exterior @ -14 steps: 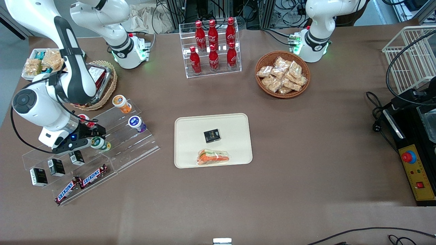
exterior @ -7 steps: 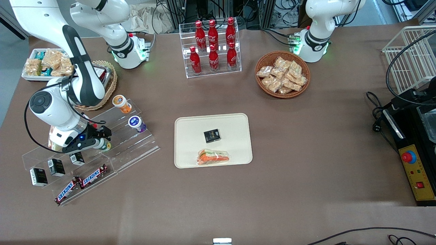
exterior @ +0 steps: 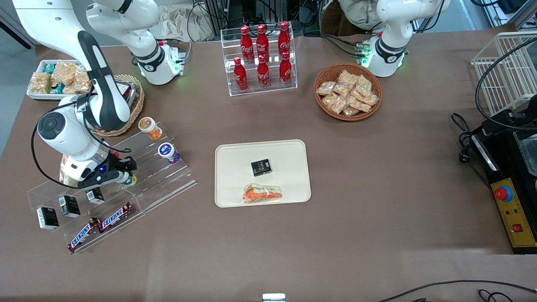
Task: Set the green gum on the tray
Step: 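Lower the right gripper and close it on the green gum bottle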
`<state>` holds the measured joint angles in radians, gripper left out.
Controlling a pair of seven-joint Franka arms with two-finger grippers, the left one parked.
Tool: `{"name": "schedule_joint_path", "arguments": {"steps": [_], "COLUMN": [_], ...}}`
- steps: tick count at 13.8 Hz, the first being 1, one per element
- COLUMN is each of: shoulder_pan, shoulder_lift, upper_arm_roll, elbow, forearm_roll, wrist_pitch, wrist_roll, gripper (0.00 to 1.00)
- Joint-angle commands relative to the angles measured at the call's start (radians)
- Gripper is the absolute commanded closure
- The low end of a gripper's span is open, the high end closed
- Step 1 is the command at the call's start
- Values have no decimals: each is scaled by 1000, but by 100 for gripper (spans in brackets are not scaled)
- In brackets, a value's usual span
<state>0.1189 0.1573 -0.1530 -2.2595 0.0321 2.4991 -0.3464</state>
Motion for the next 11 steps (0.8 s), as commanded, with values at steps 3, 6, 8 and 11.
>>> {"name": "schedule_joint_path", "arguments": {"steps": [3,6,8,11], "shoulder_pan": [5,7,7,10], "shoulder_lift": [-44,-68,-100,-131], "upper_arm_roll": [7,12,32,49], "elbow": [113,288,384,527], "forearm_roll": [64,94,91,80], "wrist_pitch": [-185,-455,-616,-842], "wrist_roll": [-11,16,62,138], "gripper": [73,72,72,72]}}
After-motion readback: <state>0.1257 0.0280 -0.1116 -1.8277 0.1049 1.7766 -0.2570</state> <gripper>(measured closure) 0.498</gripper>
